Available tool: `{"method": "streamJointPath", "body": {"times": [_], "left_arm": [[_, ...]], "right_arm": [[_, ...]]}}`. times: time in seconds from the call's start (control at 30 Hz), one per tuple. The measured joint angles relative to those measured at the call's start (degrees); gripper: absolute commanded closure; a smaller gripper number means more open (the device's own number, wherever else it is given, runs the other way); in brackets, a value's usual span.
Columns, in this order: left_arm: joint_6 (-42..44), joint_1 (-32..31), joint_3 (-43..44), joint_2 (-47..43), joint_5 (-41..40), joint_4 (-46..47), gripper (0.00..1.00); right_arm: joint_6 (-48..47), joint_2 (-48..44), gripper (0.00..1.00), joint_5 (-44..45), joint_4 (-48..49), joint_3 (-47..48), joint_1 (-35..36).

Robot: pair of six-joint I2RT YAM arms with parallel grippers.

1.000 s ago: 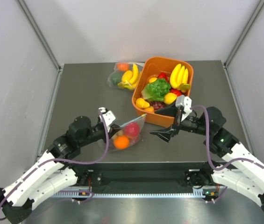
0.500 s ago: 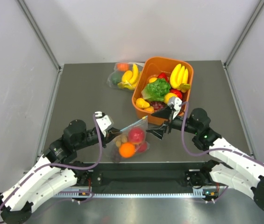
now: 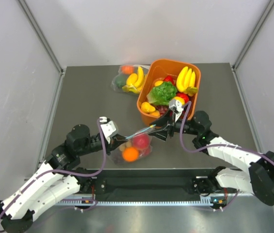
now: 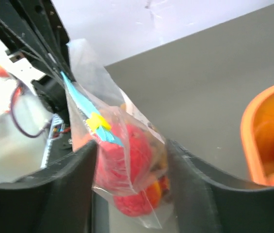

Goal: Open the zip-top bag and remove the fake food

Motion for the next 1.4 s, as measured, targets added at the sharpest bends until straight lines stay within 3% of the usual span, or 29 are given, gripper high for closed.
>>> {"method": "streamJointPath", "body": {"times": [0.07, 0.13, 0.17, 0.2, 0.23, 0.27, 0.3, 0.33, 0.43, 0.53, 0.63, 0.87, 1.03, 1.4], "left_arm": [[-0.09, 0.00, -0.04, 0.04, 0.35, 0.02, 1.00], [-0.13, 0.00, -0.09, 0.26, 0.70, 0.00, 1.00], [-0.13, 0.00, -0.09, 0.44, 1.01, 0.02, 1.00], [-0.15, 0.00, -0.09, 0.66, 1.29, 0.02, 1.00], [-0.20, 0.00, -0.09, 1.14, 1.66, 0.07, 1.00], [-0.31, 0.00, -0.09, 1.40, 1.95, 0.15, 0.91], [-0.33, 0.00, -0.09, 1.60, 2.16, 0.31, 0.91], [-0.46, 0.00, -0.09, 1.92, 2.36, 0.39, 0.59], [-0.50, 0.00, -0.07, 2.45, 2.47, 1.25, 0.27], [-1.03, 0.00, 0.59, 3.52, 2.40, 1.84, 0.15], [-1.38, 0.00, 3.19, 5.99, 2.51, 3.10, 0.12], [-1.03, 0.00, 11.17, 16.44, 3.82, 6.86, 0.16], [0.02, -1.16, 12.11, 19.96, 1.92, 6.86, 0.18], [4.52, -12.50, 15.37, 24.50, -8.85, 7.04, 0.24]], "right_arm": [[2.40, 1.86, 0.53, -1.36, 4.35, -1.16, 0.00], [5.55, 3.63, 0.68, -2.69, 10.27, -3.13, -0.02], [6.86, 4.20, 0.90, -3.30, 12.48, -3.87, -0.02], [8.15, 4.87, 0.97, -3.89, 15.32, -4.57, 0.00], [10.27, 5.51, 1.00, -4.52, 17.92, -4.96, 0.00], [12.26, 6.27, 1.00, -5.16, 20.85, -5.18, -0.02], [12.66, 6.45, 1.00, -5.31, 21.73, -5.25, -0.04], [14.21, 6.95, 1.00, -5.68, 23.87, -5.25, -0.09], [17.57, 7.41, 1.00, -6.64, 27.65, -5.27, -0.13], [19.56, 7.43, 1.00, -7.19, 29.77, -5.31, -0.09], [19.98, 7.41, 1.00, -7.39, 30.99, -5.68, 0.22], [18.14, 6.97, 1.00, -7.28, 28.17, -6.32, 0.61], [15.89, 6.23, 1.00, -6.03, 23.93, -6.27, 0.66], [11.98, 5.18, 1.00, -3.23, 14.40, -4.61, 1.01]]}}
